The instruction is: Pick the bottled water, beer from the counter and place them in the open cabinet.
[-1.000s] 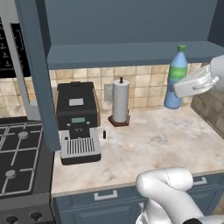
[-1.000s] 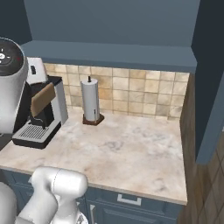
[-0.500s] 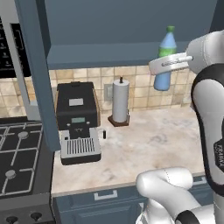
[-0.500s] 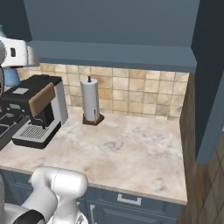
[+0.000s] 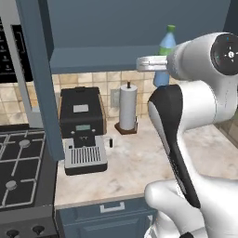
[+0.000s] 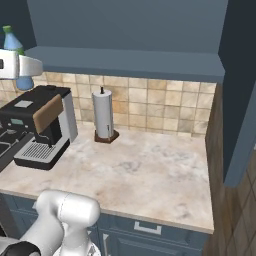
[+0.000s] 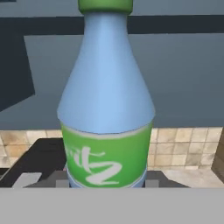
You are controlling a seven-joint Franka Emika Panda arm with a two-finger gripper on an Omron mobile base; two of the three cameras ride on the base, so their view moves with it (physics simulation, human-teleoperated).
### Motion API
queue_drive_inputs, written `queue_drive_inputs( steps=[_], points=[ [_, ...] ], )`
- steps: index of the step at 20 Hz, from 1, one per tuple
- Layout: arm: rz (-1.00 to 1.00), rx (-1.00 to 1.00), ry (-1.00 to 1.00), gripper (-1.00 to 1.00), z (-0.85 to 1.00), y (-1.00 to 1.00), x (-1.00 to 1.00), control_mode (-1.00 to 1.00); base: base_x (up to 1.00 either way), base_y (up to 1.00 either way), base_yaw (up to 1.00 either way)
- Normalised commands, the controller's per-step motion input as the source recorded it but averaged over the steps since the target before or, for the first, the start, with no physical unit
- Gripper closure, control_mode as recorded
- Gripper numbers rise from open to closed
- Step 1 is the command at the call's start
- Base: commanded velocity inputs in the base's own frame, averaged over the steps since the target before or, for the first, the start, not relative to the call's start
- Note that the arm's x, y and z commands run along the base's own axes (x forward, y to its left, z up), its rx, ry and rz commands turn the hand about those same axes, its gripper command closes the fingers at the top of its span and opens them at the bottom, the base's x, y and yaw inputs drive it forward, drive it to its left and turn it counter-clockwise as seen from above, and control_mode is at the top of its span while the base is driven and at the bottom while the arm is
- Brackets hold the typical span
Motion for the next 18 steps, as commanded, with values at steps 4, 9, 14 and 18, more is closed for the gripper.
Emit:
queue_drive_inputs(
  steps=[4,9,14,18],
  points=[
    [-0.23,0.0,0.0,1.0,0.19,0.0,0.32,-1.0,0.0,0.0,0.0],
    [-0.14,0.0,0.0,1.0,0.32,0.0,0.16,-1.0,0.0,0.0,0.0],
    [-0.07,0.0,0.0,1.0,0.17,-0.01,0.25,-1.0,0.0,0.0,0.0],
    [0.0,0.01,0.0,1.0,0.0,-0.12,0.51,-1.0,0.0,0.0,0.0]
  ],
)
